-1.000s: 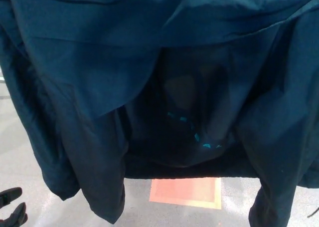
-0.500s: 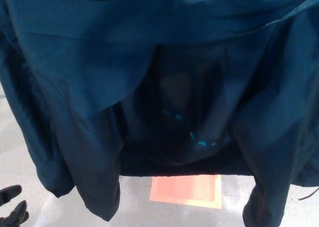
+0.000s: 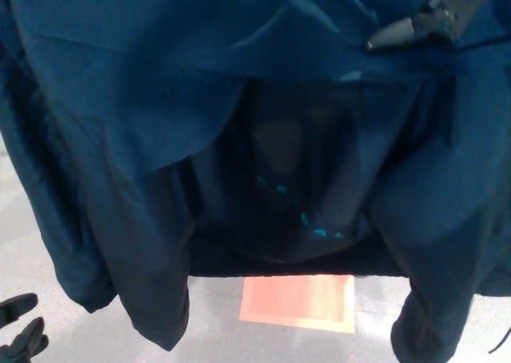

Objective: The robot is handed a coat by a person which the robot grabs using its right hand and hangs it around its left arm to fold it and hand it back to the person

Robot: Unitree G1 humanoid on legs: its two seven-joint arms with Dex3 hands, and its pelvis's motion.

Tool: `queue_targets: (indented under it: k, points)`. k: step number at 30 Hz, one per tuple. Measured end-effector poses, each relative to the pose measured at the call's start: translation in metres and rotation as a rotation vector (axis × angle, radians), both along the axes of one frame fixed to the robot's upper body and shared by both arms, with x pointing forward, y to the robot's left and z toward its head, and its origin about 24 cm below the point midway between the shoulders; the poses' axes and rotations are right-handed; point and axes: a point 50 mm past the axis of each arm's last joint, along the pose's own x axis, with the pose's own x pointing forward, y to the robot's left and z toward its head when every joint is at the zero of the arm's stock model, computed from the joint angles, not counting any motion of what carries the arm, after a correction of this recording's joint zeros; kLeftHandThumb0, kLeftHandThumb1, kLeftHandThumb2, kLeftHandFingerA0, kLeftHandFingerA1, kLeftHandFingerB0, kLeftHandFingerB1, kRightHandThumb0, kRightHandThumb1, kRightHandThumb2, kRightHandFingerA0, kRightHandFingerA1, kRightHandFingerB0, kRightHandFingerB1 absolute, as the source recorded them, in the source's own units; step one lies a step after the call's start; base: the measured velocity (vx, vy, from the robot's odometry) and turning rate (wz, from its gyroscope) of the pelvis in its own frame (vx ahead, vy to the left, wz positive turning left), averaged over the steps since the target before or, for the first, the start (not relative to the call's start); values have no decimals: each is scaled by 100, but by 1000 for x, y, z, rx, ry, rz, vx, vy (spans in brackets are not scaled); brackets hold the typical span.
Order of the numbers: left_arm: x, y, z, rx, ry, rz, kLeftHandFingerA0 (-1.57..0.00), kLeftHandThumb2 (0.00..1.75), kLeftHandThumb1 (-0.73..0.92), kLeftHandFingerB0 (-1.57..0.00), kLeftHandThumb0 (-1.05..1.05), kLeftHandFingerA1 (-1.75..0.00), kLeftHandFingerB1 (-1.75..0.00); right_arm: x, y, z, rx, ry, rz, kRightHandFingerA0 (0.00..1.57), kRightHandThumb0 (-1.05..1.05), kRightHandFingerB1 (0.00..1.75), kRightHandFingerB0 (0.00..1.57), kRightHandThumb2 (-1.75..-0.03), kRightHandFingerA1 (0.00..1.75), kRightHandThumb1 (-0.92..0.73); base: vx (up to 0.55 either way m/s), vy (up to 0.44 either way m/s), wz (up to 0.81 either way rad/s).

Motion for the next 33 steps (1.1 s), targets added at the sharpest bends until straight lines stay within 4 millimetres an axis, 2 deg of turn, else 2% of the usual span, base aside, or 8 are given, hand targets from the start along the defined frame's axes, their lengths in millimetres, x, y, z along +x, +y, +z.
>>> queue_targets:
  k: [11, 14, 15, 16, 18, 22, 23, 33]
  points:
    - [0, 3, 3, 1, -18, 2, -54, 61, 69, -46, -40, -43, -38, 2, -16, -9, -95, 39, -7, 0, -96, 0, 0, -97, 3, -62, 0, 0, 0]
    - [1, 3, 4, 1, -21, 1, -53, 60, 68, -43, -41, -43, -37, 5, -17, -10, -129, 22, -10, 4, -87, 36, 5, -95, 37, -59, 0, 0, 0]
    - [1, 3, 4, 2, -21, 0, -51, 60, 69, -42, -41, -42, -37, 5, -16, -10, -147, 3, -2, 42, -85, 42, 50, -67, 39, -62, 0, 0, 0]
    - [2, 3, 4, 2, -22, 0, -51, 60, 69, -42, -41, -42, -37, 6, -15, -10, -157, -10, 2, 42, -85, 42, 50, -67, 39, -62, 0, 0, 0]
    - [2, 3, 4, 2, -23, -2, -51, 60, 68, -41, -42, -42, -37, 7, -12, -9, -183, -61, 11, 107, -75, 59, 111, -64, 53, -77, 0, 0, 0]
    - [2, 3, 4, 2, -24, -2, -50, 61, 69, -40, -40, -42, -36, 10, -6, -12, -206, -147, 21, 101, -54, 57, 92, -67, 57, -89, 0, 0, 0]
    - [2, 3, 4, 2, -24, -3, -50, 61, 69, -40, -39, -42, -36, 11, -5, -13, -204, -162, 22, 77, -46, 53, 75, -67, 54, -90, 0, 0, 0]
    - [3, 2, 4, 1, -26, -5, -53, 60, 68, -42, -45, -43, -37, 18, 4, -17, -166, -331, 23, 98, -18, 71, 97, -55, 89, -49, 0, 0, 0]
